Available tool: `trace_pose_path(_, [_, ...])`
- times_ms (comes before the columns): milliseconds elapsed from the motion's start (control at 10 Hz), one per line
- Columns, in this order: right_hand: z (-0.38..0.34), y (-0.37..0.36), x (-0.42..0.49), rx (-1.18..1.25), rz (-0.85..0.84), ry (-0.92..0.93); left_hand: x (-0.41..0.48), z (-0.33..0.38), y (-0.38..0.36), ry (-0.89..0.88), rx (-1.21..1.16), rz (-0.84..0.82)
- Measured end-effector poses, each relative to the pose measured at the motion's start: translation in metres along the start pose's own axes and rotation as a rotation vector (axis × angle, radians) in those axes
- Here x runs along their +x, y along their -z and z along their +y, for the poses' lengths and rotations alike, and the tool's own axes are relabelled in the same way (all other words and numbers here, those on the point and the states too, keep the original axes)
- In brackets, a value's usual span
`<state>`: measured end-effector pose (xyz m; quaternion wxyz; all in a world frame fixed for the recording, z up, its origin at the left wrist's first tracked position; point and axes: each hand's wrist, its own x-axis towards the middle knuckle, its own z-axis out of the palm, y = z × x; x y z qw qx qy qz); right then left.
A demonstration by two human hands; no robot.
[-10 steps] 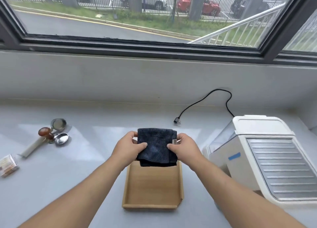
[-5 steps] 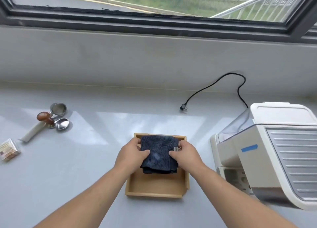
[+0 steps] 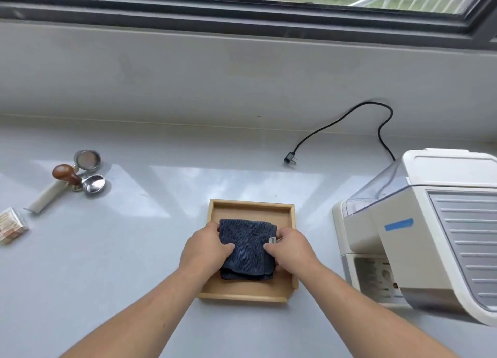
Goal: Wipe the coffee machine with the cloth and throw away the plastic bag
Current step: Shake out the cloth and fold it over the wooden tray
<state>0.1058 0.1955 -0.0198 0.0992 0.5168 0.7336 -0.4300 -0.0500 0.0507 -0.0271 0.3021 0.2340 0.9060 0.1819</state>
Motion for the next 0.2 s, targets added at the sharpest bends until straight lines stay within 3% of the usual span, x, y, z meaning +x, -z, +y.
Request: trace_pose_path(200, [-0.0014, 0.0069, -0.0015, 0.001, 0.032, 0.027, 0.0016, 0.0016, 0.0081, 0.028, 0.036, 0.017])
